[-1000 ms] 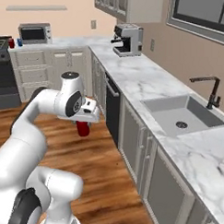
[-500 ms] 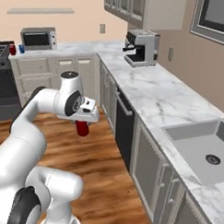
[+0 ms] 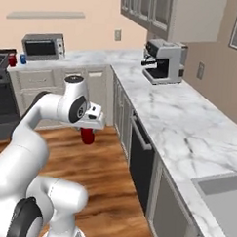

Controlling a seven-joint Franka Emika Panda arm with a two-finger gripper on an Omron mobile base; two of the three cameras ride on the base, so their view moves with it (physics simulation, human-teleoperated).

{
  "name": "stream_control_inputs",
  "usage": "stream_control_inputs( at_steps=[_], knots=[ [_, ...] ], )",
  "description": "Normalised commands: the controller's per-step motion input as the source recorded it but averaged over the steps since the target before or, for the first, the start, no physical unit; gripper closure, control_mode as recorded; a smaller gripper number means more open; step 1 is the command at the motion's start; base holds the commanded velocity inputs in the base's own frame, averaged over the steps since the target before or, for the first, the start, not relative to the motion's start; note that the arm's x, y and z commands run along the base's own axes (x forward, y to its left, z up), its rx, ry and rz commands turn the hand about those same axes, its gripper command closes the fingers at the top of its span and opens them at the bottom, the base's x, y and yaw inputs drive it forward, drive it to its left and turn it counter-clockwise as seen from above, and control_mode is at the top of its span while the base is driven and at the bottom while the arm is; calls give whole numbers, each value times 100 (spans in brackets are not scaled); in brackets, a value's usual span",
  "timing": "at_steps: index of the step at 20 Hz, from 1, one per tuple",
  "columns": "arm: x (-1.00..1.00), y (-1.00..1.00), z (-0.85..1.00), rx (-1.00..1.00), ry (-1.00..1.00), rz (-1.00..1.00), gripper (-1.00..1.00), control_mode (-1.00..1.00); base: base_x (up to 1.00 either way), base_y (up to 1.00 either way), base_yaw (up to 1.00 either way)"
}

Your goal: Four empty soda cans are scattered around the kitchen. Gather all the cans and cluster them next to the stove for recycling.

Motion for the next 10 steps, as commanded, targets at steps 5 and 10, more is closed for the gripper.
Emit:
stream_control_inputs(
  at_steps=[5, 10],
  knots=[
    [0, 0, 0, 0, 0, 0, 100, 100, 88, 0, 27],
    [0, 0, 0, 0, 0, 0, 100, 100, 47, 3, 37]
  ],
)
